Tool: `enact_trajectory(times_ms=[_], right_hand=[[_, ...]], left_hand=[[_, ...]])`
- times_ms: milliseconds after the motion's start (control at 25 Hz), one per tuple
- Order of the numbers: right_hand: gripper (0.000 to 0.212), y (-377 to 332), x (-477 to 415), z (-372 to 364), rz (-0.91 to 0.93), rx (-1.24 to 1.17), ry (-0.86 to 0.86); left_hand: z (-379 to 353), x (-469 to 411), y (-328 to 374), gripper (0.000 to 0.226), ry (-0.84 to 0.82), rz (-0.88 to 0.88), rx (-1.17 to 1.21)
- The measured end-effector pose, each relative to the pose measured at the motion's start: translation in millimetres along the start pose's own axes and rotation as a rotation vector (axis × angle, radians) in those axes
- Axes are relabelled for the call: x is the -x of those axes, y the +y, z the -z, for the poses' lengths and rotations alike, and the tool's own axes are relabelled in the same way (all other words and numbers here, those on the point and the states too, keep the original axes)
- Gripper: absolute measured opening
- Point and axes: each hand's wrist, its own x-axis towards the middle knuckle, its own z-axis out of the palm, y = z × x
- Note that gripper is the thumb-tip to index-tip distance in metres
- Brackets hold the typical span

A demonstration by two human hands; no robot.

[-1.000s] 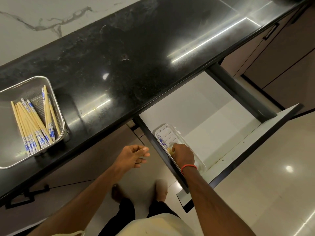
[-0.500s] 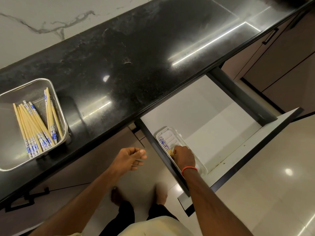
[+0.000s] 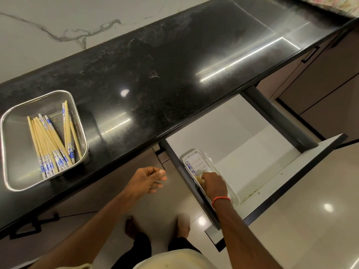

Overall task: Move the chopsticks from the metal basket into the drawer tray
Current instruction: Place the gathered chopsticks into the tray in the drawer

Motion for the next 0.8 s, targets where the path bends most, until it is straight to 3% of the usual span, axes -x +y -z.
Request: enact_trajectory(times_ms=[240,560,800], right_hand=[[0.029,-28.7,8.7,42.3,0.032,-0.074,0.159],[0.035,-92.9,14.5,111.3,0.26,-0.208,0.435],[0.03,-146.4,18.2,154.0,0.398,-0.244,0.485]], left_hand=[[15.9,10.1,12.4,0.029,0.02,-0.069,0.006],[42.5,35.1,34.3,0.027,0.072,-0.219,0.009],[82.0,52.9,51.6,0.023,0.174,-0.34,0.06]])
